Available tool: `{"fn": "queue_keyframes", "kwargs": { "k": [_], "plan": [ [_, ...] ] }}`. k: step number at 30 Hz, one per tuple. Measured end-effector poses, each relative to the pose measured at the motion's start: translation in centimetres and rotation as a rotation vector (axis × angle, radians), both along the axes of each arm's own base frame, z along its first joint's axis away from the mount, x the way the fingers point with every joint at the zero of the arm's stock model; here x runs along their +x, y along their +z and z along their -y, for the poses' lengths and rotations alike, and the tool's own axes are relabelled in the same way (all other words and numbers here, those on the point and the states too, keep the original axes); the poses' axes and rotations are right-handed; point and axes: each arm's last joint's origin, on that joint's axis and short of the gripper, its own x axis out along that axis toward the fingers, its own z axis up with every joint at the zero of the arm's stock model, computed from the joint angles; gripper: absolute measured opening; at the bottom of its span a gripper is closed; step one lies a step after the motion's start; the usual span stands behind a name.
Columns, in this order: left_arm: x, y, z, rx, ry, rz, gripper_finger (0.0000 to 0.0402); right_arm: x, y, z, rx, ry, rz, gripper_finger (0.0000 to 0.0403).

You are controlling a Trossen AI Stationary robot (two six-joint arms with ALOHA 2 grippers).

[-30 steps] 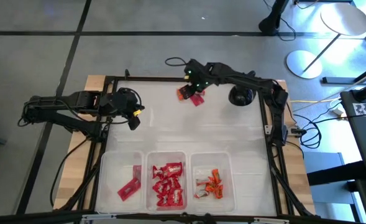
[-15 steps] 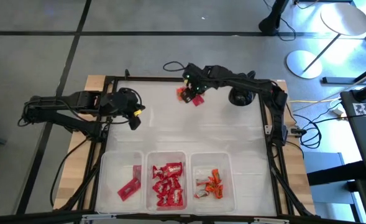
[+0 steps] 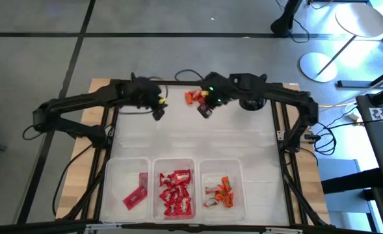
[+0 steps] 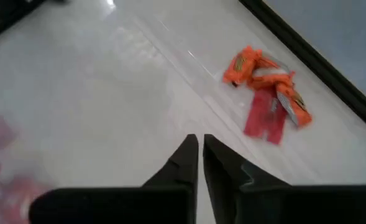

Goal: Sort candy
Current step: Put the orange candy into the right transparent bin

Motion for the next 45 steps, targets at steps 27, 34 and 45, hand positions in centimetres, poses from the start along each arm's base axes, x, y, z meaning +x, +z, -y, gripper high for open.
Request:
{"fn": "queue_keyframes", "kwargs": {
  "k": [27, 34, 45],
  "plan": [
    [16.2, -7.5, -12.1, -0.12, 0.222, -0.217, 0.0269, -9.1, 0.1, -13.1, 0.003, 0.231, 0.279, 0.0006],
    [17.3, -9.2, -12.2, -0.112, 0.289, -0.239, 0.0269, -9.2, 0.3, -13.7, 0.038, 0.223, 0.303, 0.0007],
    [18.3, -9.8, -12.8, -0.059, 0.444, -0.122, 0.0269, -9.1, 0.4, -13.6, 0.01, 0.23, 0.315, 0.0007]
  ]
}}
